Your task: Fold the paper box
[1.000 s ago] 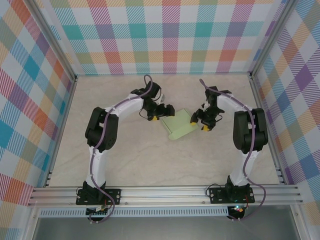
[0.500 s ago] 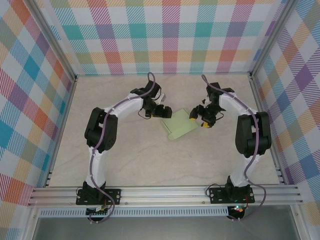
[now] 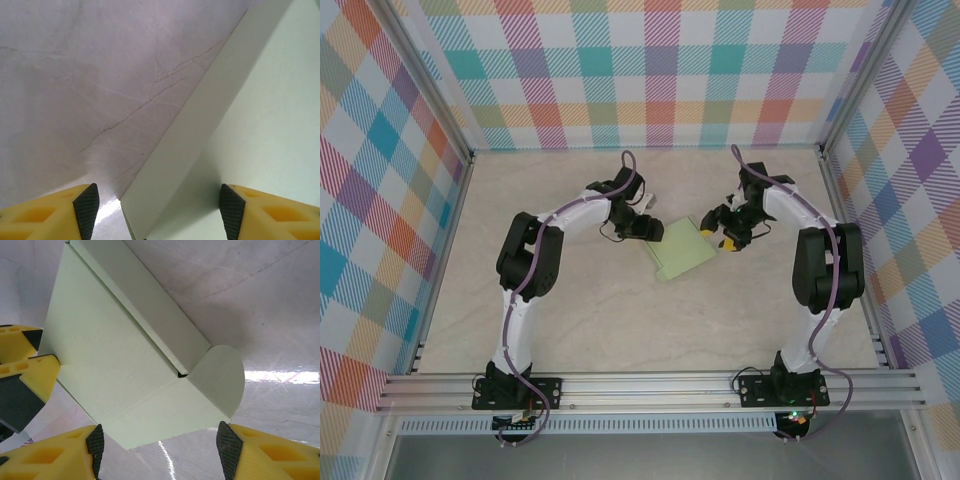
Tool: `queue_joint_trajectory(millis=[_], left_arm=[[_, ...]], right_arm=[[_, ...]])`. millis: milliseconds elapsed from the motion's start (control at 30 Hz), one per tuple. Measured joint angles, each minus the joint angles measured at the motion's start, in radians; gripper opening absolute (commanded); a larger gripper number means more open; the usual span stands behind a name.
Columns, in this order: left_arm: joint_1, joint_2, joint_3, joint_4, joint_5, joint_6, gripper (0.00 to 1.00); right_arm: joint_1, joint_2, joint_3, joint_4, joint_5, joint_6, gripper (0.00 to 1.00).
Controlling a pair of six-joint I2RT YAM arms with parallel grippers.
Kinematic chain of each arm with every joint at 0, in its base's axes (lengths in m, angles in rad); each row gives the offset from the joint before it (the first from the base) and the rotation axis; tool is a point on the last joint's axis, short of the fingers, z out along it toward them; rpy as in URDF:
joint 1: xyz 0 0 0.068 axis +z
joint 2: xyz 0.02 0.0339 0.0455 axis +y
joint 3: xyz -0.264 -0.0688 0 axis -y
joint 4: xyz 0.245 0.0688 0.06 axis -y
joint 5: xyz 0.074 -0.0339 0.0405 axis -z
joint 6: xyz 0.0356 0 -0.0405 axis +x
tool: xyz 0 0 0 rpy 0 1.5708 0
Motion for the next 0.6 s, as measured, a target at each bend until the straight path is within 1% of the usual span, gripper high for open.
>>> queue_joint_trajectory(millis=[167,333,500,600], left_arm=[[0.029,0.015,-0.012,0.022,0.097,-0.025,0.65],[0.065,0.049,-0.012,0.048,0.224,-0.057,0.62],[0.095,0.085,-0.004,0.063,0.337,-0.080,0.59],[0.113,0.099,0.003,0.064,0.386,-0.103,0.57]], right_arm=[[-0.038,0.002,0.009,0.001,-0.003,-0.003,0.63],[-0.067,0.016,0.061,0.009,-0.021,-0.017,0.63],[-0.069,0.025,0.064,0.023,-0.051,-0.023,0.63],[-0.069,0.031,0.064,0.032,-0.063,-0.024,0.63]])
